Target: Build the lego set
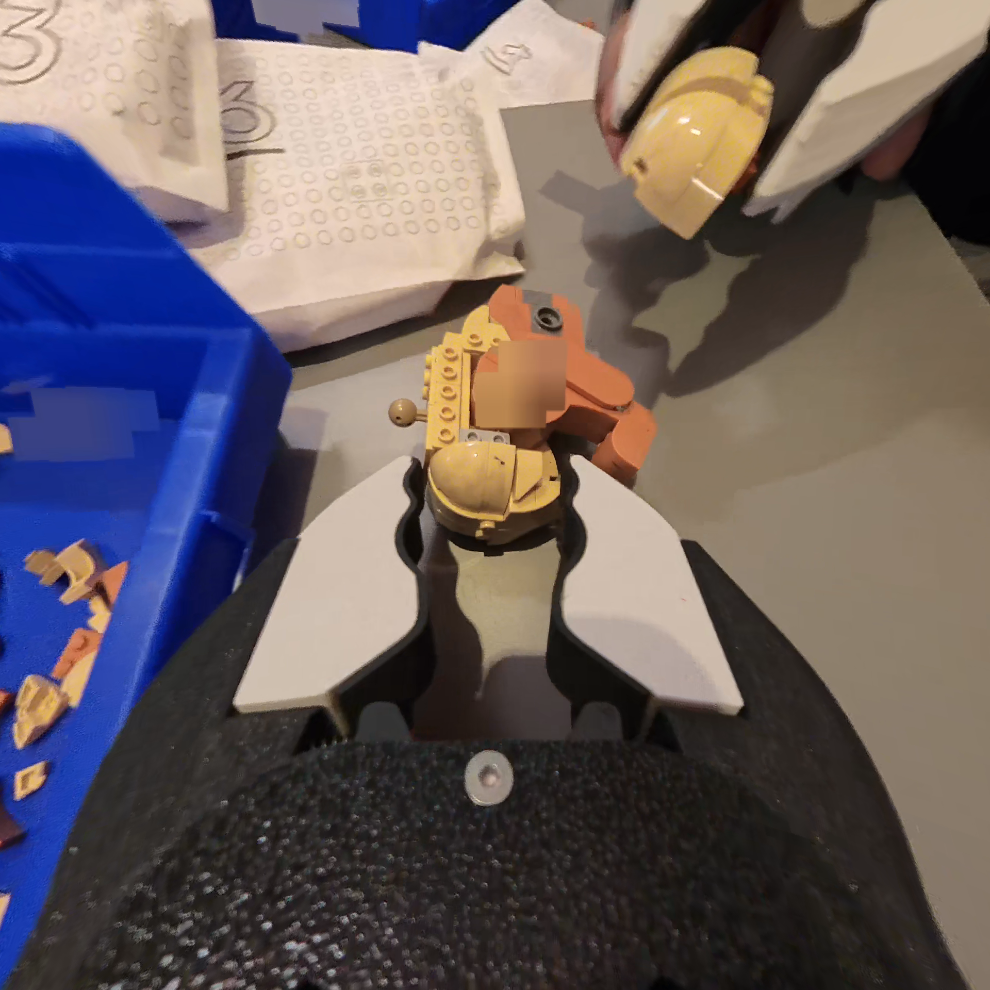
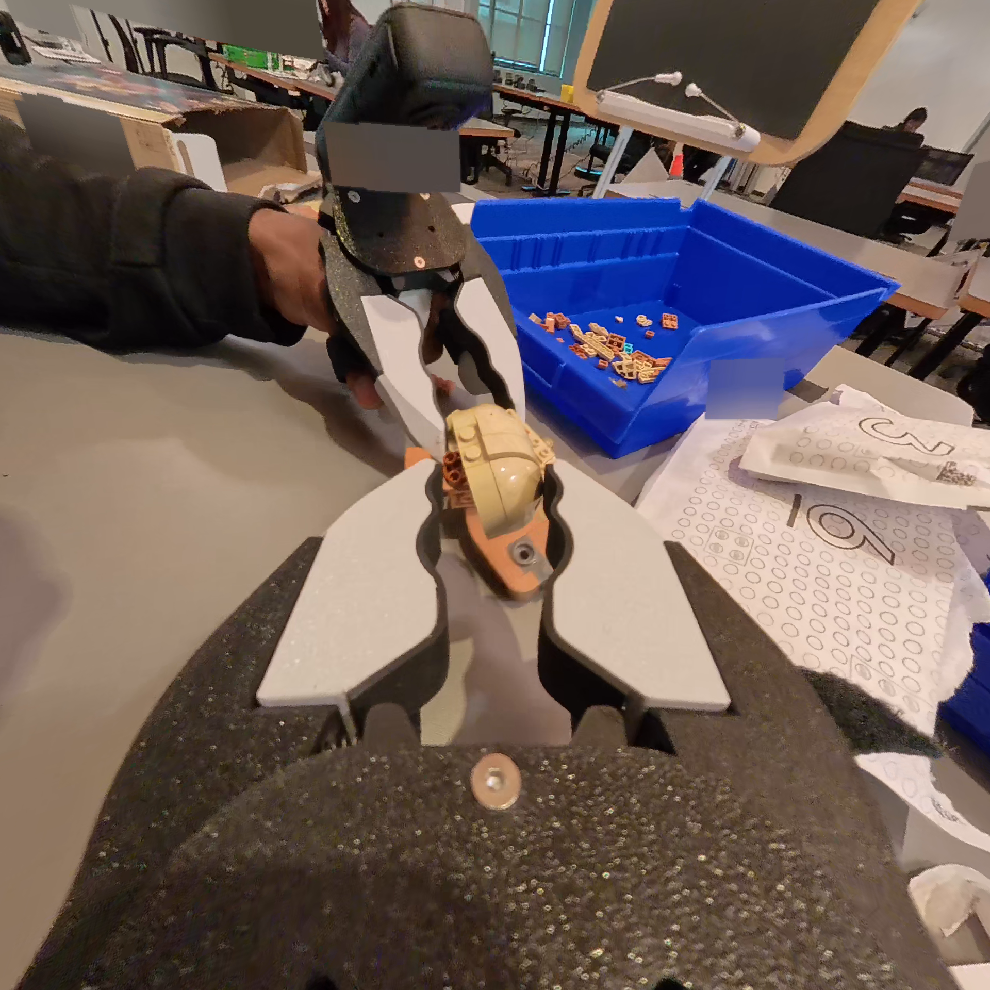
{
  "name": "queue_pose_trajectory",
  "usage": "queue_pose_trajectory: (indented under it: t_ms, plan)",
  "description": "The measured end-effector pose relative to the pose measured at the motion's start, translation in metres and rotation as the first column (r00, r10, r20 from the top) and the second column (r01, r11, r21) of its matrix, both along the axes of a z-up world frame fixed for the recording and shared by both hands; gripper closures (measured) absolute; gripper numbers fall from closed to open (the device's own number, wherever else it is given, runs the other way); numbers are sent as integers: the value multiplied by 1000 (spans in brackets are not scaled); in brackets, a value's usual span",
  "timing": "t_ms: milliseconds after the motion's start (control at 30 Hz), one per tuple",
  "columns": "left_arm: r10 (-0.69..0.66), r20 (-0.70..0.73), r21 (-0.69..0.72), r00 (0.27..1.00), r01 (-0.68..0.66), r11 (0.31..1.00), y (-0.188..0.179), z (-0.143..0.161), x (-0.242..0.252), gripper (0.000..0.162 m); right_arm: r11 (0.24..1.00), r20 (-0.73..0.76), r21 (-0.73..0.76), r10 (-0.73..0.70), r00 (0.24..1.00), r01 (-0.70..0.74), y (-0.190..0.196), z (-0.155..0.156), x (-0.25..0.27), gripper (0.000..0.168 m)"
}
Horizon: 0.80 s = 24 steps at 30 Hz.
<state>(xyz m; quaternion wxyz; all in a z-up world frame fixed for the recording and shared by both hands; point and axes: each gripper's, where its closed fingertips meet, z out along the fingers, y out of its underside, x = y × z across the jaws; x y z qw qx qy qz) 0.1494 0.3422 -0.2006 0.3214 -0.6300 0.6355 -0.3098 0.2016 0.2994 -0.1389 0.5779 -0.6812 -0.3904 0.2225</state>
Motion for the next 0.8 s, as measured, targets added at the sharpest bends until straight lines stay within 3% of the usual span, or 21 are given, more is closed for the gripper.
queue_pose_trajectory:
  t_ms: [300, 600, 800]
  plan:
    - [-185, -24, 55, 982, 187, 981, -47, 0, -10, 114, 997, -50, -53, 56, 997, -59, -11, 5, -12, 133]
    - [-204, -16, -37, 979, 204, 978, -70, 0, -30, 114, 961, -353, -219, 84, 932, -170, -20, 22, -28, 133]
    - [-207, -25, -44, 978, 205, 978, -78, 0, -48, 114, 941, -403, -254, 108, 909, -225, -23, 24, -48, 133]
